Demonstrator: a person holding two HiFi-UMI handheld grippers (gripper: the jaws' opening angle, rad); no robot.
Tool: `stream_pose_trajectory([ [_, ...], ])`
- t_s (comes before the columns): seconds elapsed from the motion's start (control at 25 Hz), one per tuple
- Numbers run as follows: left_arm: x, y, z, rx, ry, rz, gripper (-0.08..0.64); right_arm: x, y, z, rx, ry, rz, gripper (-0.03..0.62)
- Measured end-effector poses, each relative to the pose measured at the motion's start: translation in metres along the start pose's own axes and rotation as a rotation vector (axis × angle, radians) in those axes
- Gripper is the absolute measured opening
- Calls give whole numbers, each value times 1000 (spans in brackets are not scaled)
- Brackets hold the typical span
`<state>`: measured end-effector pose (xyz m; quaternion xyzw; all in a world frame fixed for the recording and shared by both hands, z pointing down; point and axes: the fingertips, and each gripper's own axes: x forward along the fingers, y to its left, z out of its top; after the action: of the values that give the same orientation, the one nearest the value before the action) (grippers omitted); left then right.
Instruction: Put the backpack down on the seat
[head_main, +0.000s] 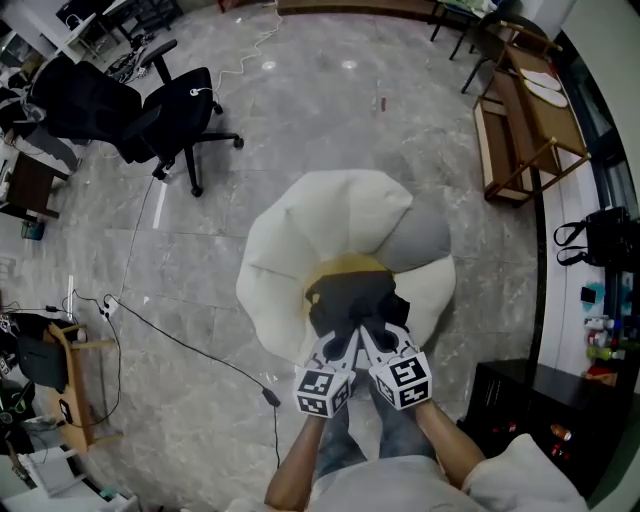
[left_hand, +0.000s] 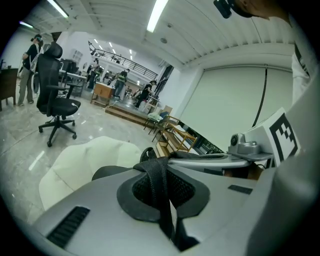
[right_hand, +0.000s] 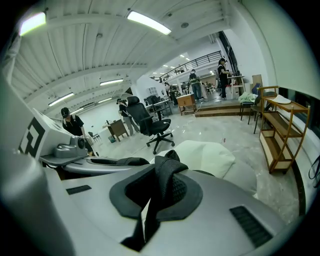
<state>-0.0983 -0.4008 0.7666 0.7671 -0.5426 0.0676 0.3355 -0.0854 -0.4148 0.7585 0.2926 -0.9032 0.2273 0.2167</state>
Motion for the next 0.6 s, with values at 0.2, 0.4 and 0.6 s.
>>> stream_pose_trajectory([
  [0.2,32,26,13,8,0,1,38,34,-23,10,-20,-1,-9,31],
  [0.4,67,59,29,12,7,7,38,74,-47,20,-4,7,-24,31],
  [0.6,102,87,30,10,38,22,38,112,-73,18,12,41,-31,31],
])
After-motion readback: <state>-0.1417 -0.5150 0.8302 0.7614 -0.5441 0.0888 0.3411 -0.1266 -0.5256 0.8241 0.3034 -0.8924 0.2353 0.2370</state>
